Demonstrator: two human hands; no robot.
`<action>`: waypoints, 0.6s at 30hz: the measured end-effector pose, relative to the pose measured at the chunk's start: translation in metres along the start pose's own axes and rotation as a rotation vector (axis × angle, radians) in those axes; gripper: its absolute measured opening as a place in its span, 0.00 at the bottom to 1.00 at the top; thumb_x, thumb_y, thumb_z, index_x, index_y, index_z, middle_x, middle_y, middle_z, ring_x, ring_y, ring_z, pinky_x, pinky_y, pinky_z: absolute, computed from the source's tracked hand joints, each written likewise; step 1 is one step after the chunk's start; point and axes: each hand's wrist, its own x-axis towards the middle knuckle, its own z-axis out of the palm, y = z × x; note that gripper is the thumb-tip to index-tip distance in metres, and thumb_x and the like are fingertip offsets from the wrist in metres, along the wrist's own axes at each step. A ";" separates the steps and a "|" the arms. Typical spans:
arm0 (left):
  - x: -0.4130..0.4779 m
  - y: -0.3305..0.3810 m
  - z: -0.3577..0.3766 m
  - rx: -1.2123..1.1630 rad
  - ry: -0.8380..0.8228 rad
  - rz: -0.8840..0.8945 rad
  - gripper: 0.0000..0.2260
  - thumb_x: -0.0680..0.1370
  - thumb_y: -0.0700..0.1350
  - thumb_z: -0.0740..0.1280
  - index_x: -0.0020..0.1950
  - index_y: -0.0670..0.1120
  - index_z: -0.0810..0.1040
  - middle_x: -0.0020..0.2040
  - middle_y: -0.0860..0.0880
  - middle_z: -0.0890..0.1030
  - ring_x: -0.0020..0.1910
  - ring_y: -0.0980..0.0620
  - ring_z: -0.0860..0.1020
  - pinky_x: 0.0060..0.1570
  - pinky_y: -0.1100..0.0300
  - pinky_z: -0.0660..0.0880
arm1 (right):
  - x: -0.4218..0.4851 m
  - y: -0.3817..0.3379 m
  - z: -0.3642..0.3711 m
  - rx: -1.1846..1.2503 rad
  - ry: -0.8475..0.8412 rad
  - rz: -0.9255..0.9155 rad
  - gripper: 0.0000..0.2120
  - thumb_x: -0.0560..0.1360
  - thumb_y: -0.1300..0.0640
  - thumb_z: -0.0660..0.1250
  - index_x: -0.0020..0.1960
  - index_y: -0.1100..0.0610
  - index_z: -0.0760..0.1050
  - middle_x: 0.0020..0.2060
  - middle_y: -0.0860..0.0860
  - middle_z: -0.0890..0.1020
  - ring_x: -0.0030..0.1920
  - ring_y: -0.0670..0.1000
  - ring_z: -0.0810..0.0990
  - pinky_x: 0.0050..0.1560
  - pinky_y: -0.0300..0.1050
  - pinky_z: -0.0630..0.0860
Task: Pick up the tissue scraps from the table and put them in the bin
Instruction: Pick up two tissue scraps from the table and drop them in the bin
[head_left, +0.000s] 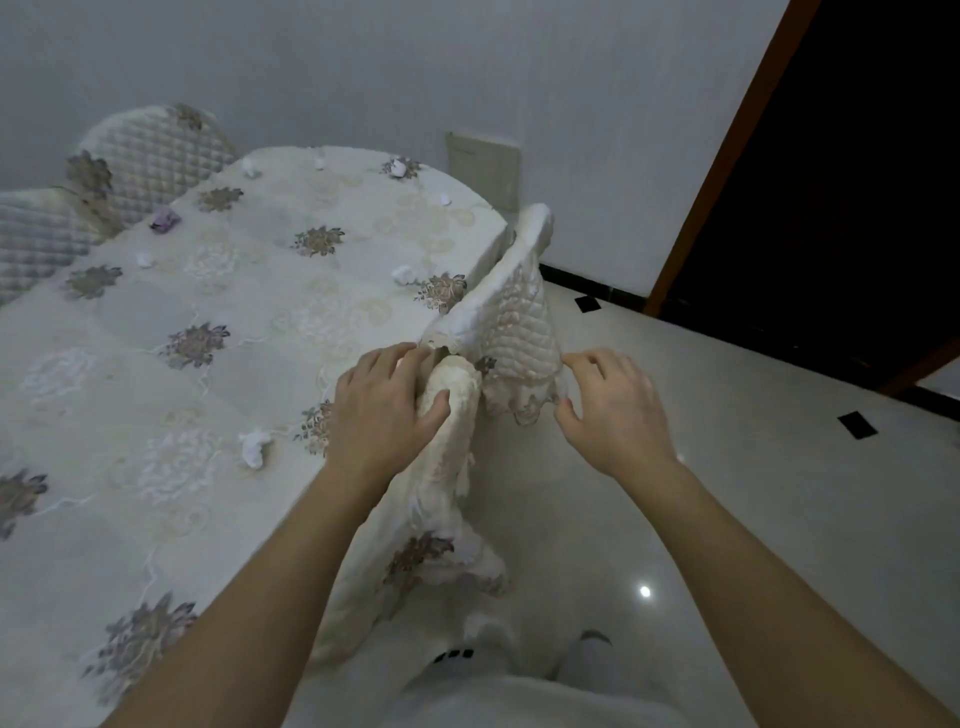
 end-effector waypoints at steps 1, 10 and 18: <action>0.009 -0.002 0.005 -0.003 0.000 -0.018 0.21 0.75 0.59 0.63 0.65 0.51 0.75 0.65 0.53 0.77 0.65 0.49 0.72 0.61 0.48 0.71 | 0.013 0.001 0.005 0.010 -0.003 -0.015 0.16 0.74 0.55 0.66 0.61 0.58 0.77 0.55 0.55 0.79 0.56 0.57 0.76 0.56 0.54 0.73; 0.093 -0.029 0.050 0.083 0.054 -0.231 0.21 0.76 0.59 0.65 0.66 0.52 0.75 0.66 0.53 0.77 0.66 0.51 0.71 0.63 0.50 0.70 | 0.163 0.011 0.057 0.064 -0.048 -0.205 0.17 0.72 0.56 0.65 0.60 0.57 0.77 0.55 0.55 0.80 0.55 0.56 0.77 0.54 0.53 0.74; 0.148 -0.039 0.064 0.123 0.037 -0.554 0.23 0.75 0.57 0.64 0.65 0.47 0.77 0.65 0.50 0.78 0.65 0.47 0.74 0.60 0.47 0.73 | 0.305 0.013 0.086 0.154 -0.152 -0.525 0.18 0.72 0.57 0.68 0.61 0.58 0.77 0.53 0.55 0.80 0.54 0.56 0.77 0.52 0.52 0.75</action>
